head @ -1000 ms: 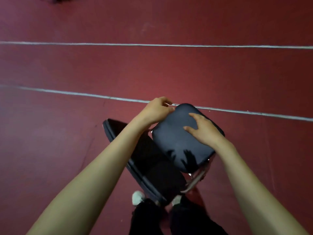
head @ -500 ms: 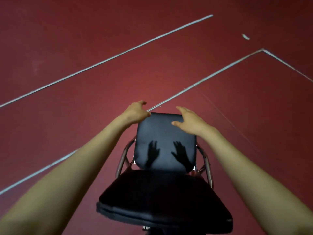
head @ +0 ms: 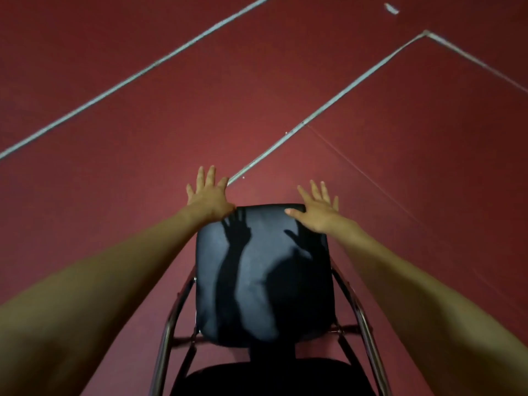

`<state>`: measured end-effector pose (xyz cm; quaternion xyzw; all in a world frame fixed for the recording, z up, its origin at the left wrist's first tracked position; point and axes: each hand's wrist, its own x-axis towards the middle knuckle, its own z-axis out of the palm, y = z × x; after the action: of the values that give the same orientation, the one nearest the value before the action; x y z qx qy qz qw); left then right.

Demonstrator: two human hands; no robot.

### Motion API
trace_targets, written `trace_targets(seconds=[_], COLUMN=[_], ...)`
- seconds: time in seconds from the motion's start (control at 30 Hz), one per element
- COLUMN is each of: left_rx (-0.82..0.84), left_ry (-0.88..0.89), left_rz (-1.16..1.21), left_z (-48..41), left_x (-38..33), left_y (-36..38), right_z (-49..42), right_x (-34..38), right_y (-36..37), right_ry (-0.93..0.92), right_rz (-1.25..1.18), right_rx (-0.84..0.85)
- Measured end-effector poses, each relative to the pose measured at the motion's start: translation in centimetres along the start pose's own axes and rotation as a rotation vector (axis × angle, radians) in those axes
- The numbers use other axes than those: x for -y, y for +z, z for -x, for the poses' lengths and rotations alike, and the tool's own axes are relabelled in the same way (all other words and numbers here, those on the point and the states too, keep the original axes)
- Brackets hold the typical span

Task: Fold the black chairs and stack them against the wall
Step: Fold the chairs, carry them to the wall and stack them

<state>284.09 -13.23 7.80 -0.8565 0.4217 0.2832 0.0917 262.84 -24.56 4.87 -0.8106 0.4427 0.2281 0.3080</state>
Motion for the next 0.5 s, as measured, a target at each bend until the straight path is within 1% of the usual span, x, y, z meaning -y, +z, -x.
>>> trace_targets(seconds=[0.07, 0.17, 0.3, 0.4, 0.5], left_rx=[0.037, 0.107, 0.197, 0.225, 0.278], left_ry=[0.015, 0.021, 0.028, 0.044, 0.018], left_rz=[-0.061, -0.026, 0.016, 0.006, 0.020], left_z=[-2.8, -6.8, -10.9, -13.8, -16.0], left_x=[0.4, 0.5, 0.8, 1.0, 1.1], left_y=[2.8, 7.7, 12.7, 15.2, 17.4], right_z=[-2.7, -6.7, -11.9, -15.5, -18.2], right_x=[-1.4, -3.3, -4.4, -4.6, -4.3], right_y=[2.1, 6.3, 10.1, 11.1, 12.3], right_ry=[-0.002, 0.016, 0.004, -0.007, 0.011], right_rz=[0.037, 0.038, 0.059, 0.065, 0.104], right_rx=[0.061, 0.117, 0.134, 0.129, 0.100])
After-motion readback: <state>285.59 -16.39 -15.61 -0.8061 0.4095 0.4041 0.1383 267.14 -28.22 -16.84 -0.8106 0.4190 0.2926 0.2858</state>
